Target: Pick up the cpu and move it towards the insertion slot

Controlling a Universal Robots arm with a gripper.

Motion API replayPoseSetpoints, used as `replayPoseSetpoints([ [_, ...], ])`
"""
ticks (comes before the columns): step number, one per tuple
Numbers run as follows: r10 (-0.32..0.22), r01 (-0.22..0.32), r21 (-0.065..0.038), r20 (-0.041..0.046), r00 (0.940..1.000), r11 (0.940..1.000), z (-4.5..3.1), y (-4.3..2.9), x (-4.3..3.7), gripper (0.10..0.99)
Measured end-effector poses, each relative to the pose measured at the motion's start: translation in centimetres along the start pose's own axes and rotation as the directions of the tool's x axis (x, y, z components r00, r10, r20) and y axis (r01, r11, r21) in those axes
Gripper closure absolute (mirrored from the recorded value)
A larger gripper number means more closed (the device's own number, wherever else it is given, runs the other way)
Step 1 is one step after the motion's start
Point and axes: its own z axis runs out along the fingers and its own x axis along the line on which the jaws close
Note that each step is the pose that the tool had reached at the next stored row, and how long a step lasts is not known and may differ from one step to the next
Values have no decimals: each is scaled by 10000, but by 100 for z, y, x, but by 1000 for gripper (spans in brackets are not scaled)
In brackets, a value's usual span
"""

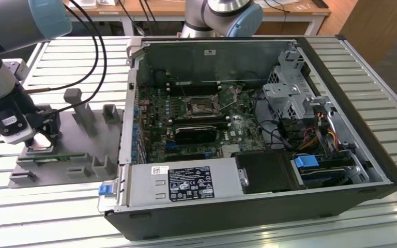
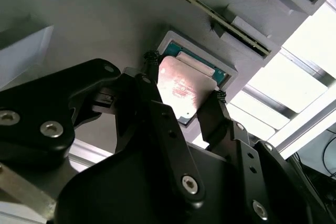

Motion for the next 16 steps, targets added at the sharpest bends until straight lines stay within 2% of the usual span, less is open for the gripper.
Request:
replayPoseSetpoints([
  [5,0,0,-1,2,10000,10000,-145,6,0,549],
  [16,-2,2,1,49,10000,10000,-592,22,2,549],
])
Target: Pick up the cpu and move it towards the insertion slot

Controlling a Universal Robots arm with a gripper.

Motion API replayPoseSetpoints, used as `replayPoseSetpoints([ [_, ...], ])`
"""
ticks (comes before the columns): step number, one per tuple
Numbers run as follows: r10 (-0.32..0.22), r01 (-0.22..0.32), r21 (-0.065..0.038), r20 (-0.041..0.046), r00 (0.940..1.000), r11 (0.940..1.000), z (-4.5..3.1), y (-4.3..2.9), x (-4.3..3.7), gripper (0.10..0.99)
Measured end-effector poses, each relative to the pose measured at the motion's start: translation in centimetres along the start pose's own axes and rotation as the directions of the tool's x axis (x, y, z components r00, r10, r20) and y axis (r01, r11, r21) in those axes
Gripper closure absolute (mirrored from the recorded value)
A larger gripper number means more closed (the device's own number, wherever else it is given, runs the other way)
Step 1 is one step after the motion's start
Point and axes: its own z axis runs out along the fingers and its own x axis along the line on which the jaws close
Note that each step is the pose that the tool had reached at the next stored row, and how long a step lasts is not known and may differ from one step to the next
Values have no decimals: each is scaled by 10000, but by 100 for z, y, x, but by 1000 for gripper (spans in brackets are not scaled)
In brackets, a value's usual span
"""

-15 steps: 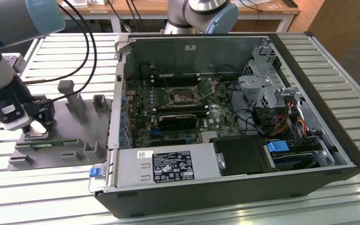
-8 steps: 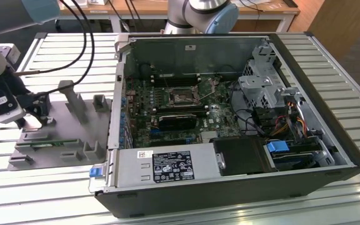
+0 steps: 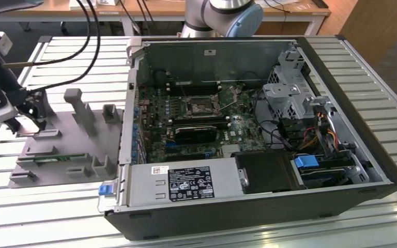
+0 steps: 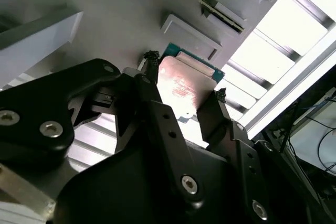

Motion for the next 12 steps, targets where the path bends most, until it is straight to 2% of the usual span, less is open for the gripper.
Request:
replayPoseSetpoints([
  [4,-2,2,0,30,10000,10000,-145,5,0,549],
  [12,-4,4,1,102,9999,10000,-383,14,0,549],
])
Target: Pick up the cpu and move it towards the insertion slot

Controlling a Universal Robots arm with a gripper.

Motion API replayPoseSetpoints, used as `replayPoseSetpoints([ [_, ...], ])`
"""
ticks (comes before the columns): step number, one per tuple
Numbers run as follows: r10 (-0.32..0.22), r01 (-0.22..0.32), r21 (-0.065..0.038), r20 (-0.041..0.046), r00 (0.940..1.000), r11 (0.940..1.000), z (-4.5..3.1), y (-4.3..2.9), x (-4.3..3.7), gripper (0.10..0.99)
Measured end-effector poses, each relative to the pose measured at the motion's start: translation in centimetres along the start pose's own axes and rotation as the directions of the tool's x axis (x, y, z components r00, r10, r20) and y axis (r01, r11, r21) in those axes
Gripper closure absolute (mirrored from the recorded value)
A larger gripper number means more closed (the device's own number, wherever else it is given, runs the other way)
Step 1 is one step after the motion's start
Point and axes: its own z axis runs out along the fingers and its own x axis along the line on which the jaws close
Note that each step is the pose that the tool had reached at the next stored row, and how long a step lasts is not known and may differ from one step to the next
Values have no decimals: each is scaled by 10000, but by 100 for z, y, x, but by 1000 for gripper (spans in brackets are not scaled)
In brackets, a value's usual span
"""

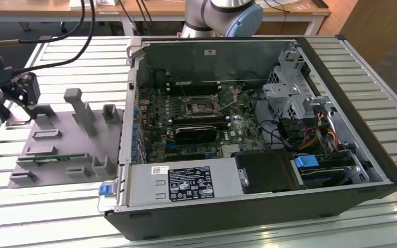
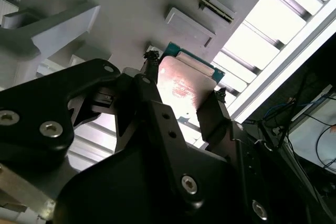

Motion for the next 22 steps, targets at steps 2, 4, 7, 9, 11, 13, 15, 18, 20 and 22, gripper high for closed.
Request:
replayPoseSetpoints([
  [2,0,0,1,11,10000,10000,-43,2,0,549],
  [4,-1,1,1,23,10000,10000,-86,3,-1,549],
  [7,-2,2,1,46,10000,10000,-153,6,-2,549],
  [9,-3,3,2,62,10000,10000,-202,7,-2,549],
  [11,-3,3,1,82,10000,10000,-253,9,-3,549],
  [13,-3,3,2,99,10000,10000,-299,11,-3,549],
  [15,-5,5,2,115,9999,10000,-340,13,-4,549],
  [18,-5,5,2,141,9999,10000,-405,15,-5,549],
  [20,-6,6,2,159,9999,10000,-446,16,-5,549],
  [22,-7,7,3,176,9998,10000,-490,18,-6,549],
])
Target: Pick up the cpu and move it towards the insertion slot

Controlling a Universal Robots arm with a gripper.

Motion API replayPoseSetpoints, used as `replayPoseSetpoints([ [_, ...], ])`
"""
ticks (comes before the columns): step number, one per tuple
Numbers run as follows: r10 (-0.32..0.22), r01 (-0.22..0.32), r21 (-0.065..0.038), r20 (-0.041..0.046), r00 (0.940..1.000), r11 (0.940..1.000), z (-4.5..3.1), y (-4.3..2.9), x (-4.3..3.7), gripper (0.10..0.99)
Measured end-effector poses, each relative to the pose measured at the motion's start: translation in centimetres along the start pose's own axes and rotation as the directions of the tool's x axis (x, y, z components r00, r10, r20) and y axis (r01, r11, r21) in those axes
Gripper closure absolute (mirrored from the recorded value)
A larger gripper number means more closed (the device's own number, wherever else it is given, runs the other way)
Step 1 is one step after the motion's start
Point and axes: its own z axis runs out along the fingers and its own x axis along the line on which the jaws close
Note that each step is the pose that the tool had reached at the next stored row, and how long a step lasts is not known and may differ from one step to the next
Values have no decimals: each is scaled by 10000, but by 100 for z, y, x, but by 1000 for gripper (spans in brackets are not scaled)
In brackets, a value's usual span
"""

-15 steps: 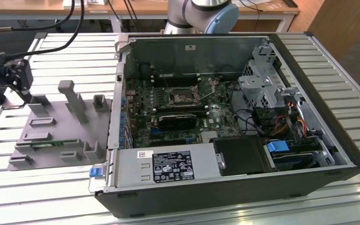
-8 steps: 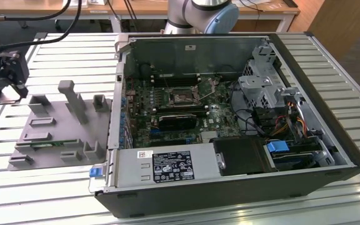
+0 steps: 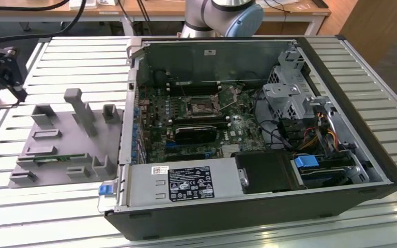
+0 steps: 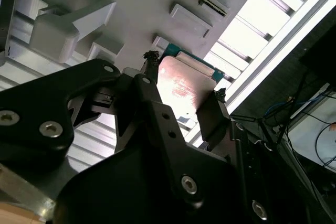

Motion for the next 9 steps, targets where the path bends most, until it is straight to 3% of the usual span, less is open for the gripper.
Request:
replayPoseSetpoints([
  [9,-3,3,1,88,10000,10000,-238,9,-7,549],
])
